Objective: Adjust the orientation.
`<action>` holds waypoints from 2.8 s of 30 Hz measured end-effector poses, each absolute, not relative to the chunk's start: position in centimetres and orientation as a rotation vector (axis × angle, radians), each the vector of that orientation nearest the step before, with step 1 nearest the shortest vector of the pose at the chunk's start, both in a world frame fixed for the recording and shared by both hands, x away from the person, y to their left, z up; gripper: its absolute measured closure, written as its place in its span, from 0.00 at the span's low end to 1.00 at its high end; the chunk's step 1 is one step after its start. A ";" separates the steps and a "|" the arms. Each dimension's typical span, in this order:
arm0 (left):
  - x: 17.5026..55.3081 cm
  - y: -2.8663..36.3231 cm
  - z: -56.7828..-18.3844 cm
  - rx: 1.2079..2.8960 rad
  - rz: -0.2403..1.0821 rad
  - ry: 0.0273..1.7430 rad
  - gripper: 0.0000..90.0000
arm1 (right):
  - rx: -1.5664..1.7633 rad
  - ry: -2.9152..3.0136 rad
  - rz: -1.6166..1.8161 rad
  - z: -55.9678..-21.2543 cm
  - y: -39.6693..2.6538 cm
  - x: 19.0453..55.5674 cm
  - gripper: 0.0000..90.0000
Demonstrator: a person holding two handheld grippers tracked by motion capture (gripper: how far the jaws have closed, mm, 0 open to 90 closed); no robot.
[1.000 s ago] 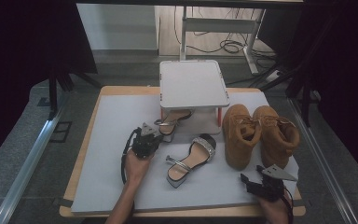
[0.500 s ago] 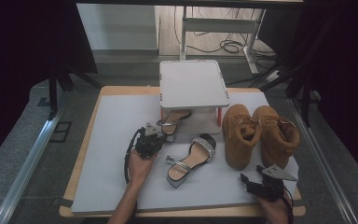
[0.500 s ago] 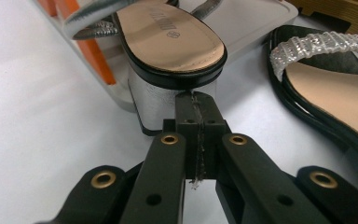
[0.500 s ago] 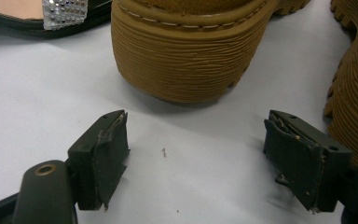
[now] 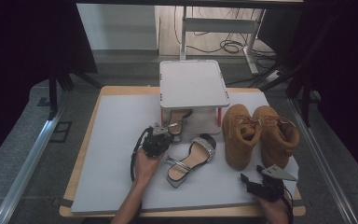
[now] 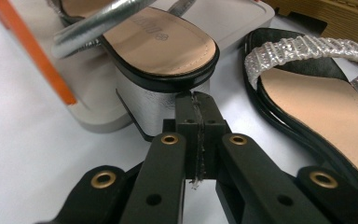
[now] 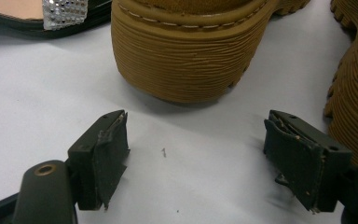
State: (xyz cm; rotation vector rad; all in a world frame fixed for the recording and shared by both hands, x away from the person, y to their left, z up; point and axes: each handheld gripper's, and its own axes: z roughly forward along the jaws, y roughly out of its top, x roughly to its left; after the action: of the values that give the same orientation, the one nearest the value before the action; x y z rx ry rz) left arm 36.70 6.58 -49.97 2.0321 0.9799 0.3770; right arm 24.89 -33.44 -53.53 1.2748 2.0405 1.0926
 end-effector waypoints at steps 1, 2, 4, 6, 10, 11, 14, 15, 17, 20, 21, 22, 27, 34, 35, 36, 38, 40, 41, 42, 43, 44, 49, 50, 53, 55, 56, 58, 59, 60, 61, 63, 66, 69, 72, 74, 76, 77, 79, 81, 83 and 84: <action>36.7 6.5 -49.9 2.040 0.378 0.974 1.00 | 1.275 2.041 1.093 -53.5 -33.4 24.9 0.24; 36.8 6.3 -49.9 2.045 0.378 0.969 1.00 | 1.273 2.041 1.092 -53.5 -33.4 24.9 0.24; 36.9 6.1 -49.9 2.051 0.376 0.958 1.00 | 1.273 2.040 1.092 -53.5 -33.4 24.9 0.24; 36.9 6.0 -49.9 2.055 0.374 0.954 1.00 | 1.273 2.040 1.092 -53.5 -33.4 24.9 0.24; 37.1 5.6 -49.8 2.064 0.370 0.937 1.00 | 1.273 2.041 1.092 -53.5 -33.4 24.9 0.24; 37.2 5.4 -49.8 2.064 0.368 0.930 1.00 | 1.273 2.041 1.092 -53.5 -33.4 24.9 0.24; 37.4 5.2 -49.8 2.071 0.373 0.922 1.00 | 1.273 2.040 1.092 -53.5 -33.4 24.9 0.24; 37.4 5.1 -49.8 2.073 0.376 0.921 1.00 | 1.273 2.040 1.092 -53.5 -33.4 24.9 0.24; 37.6 4.9 -49.8 2.082 0.384 0.917 1.00 | 1.273 2.040 1.093 -53.5 -33.4 24.9 0.24; 37.8 4.8 -49.8 2.081 0.391 0.919 1.00 | 1.274 2.040 1.093 -53.5 -33.4 24.9 0.24; 37.9 4.7 -49.8 2.077 0.392 0.921 1.00 | 1.274 2.040 1.093 -53.5 -33.4 24.9 0.24; 38.0 4.7 -49.8 2.080 0.393 0.921 1.00 | 1.274 2.040 1.093 -53.5 -33.4 24.9 0.24; 38.5 4.4 -49.8 2.083 0.405 0.926 1.00 | 1.273 2.041 1.092 -53.5 -33.4 24.9 0.24; 39.3 4.2 -49.9 2.078 0.417 0.934 1.00 | 1.273 2.041 1.092 -53.5 -33.5 24.9 0.24; 39.4 4.2 -49.9 2.073 0.420 0.938 1.00 | 1.273 2.041 1.092 -53.5 -33.4 24.9 0.24; 39.5 4.2 -49.9 2.073 0.421 0.939 1.00 | 1.273 2.041 1.092 -53.5 -33.4 24.9 0.24; 39.8 4.3 -50.0 2.069 0.429 0.947 1.00 | 1.273 2.040 1.092 -53.5 -33.5 24.9 0.24; 40.0 4.3 -50.1 2.060 0.433 0.956 1.00 | 1.273 2.041 1.092 -53.5 -33.4 24.9 0.24; 40.1 4.3 -50.1 2.055 0.432 0.954 1.00 | 1.273 2.041 1.092 -53.5 -33.4 24.9 0.24; 40.2 4.4 -50.1 2.054 0.431 0.957 1.00 | 1.273 2.040 1.092 -53.5 -33.4 24.9 0.24; 40.2 4.4 -50.1 2.053 0.433 0.960 1.00 | 1.273 2.040 1.092 -53.5 -33.4 24.9 0.24; 40.3 4.4 -50.1 2.051 0.435 0.962 1.00 | 1.273 2.040 1.092 -53.5 -33.5 24.9 0.24; 40.7 4.4 -50.2 2.047 0.441 0.971 1.00 | 1.273 2.041 1.092 -53.5 -33.4 24.9 0.24; 40.8 4.4 -50.2 2.046 0.442 0.972 1.00 | 1.273 2.041 1.092 -53.5 -33.4 24.9 0.24; 41.0 4.4 -50.3 2.053 0.447 0.980 1.00 | 1.273 2.041 1.092 -53.5 -33.5 24.9 0.24; 41.2 4.4 -50.4 2.047 0.446 0.984 1.00 | 1.273 2.041 1.092 -53.5 -33.5 24.9 0.24; 41.2 4.4 -50.4 2.041 0.440 0.990 1.00 | 1.273 2.041 1.092 -53.5 -33.5 24.9 0.24; 41.2 4.4 -50.5 2.038 0.438 0.992 1.00 | 1.273 2.041 1.093 -53.5 -33.5 24.9 0.24; 41.2 4.4 -50.5 2.037 0.438 0.992 1.00 | 1.273 2.041 1.093 -53.5 -33.5 24.9 0.24; 41.2 4.4 -50.5 2.035 0.438 0.993 1.00 | 1.273 2.041 1.093 -53.5 -33.5 24.9 0.24; 41.2 4.4 -50.5 2.034 0.438 0.994 1.00 | 1.272 2.041 1.093 -53.5 -33.5 24.9 0.24; 41.2 4.5 -50.5 2.029 0.437 0.997 1.00 | 1.273 2.041 1.093 -53.5 -33.5 24.9 0.24; 41.1 4.6 -50.4 2.025 0.434 1.006 0.96 | 1.273 2.041 1.093 -53.5 -33.5 24.9 0.24; 40.7 5.0 -50.3 2.004 0.425 1.018 0.91 | 1.273 2.041 1.093 -53.5 -33.5 24.9 0.24; 40.5 5.4 -50.2 1.997 0.425 1.024 0.87 | 1.273 2.041 1.092 -53.5 -33.5 24.9 0.24; 40.3 5.7 -50.1 1.993 0.425 1.030 0.85 | 1.273 2.041 1.092 -53.5 -33.5 24.9 0.24; 40.3 5.8 -50.0 1.985 0.422 1.033 0.81 | 1.273 2.041 1.092 -53.5 -33.5 24.9 0.24; 40.3 5.9 -50.0 1.980 0.421 1.035 0.81 | 1.272 2.041 1.092 -53.5 -33.5 24.9 0.24; 40.2 5.9 -49.9 1.973 0.425 1.037 0.78 | 1.272 2.041 1.092 -53.5 -33.5 24.9 0.24; 40.0 5.9 -49.8 1.973 0.431 1.034 0.74 | 1.272 2.041 1.092 -53.5 -33.5 24.9 0.24; 39.9 5.9 -49.8 1.975 0.435 1.033 0.72 | 1.272 2.041 1.092 -53.5 -33.5 24.9 0.24; 39.8 5.8 -49.7 1.976 0.438 1.033 0.71 | 1.272 2.041 1.092 -53.5 -33.5 24.9 0.24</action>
State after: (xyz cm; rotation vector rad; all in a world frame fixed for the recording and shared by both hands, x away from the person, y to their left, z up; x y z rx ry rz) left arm 39.78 5.83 -49.70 1.9761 1.0329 0.4376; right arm 24.90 -33.45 -53.54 1.2723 2.0408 1.0920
